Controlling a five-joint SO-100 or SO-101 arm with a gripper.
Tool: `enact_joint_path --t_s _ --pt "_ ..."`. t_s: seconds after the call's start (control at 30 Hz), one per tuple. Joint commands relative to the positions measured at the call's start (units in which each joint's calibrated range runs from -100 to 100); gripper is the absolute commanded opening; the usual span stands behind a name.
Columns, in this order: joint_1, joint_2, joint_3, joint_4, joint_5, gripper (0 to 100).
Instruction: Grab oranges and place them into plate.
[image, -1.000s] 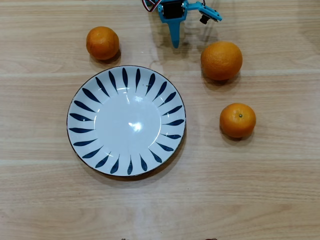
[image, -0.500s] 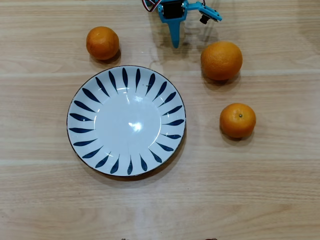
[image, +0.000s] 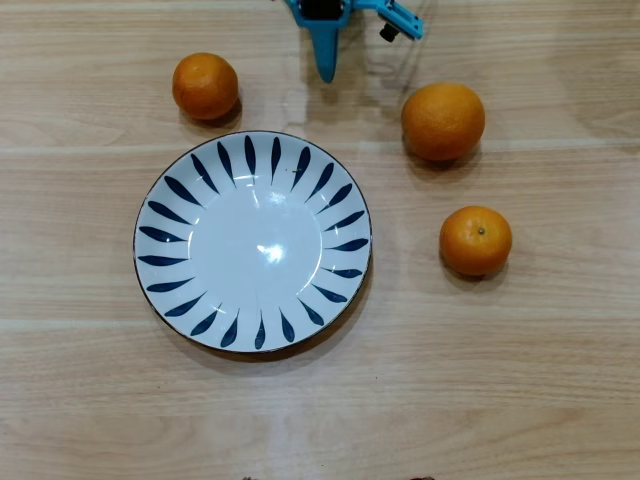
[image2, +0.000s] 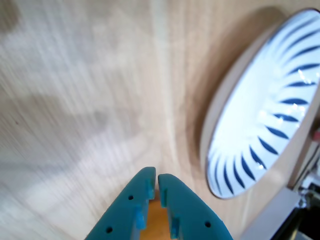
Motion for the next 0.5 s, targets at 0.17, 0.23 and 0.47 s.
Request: enact_joint_path --t_s 0.17,0.23,0.47 --pt "4.6 29.2 -38.6 1.4 -2.9 2" --pt "6.1 34.6 -45.9 5.0 -4.4 2" --pt "17.1 51.5 -70.3 19.7 -7.9 2"
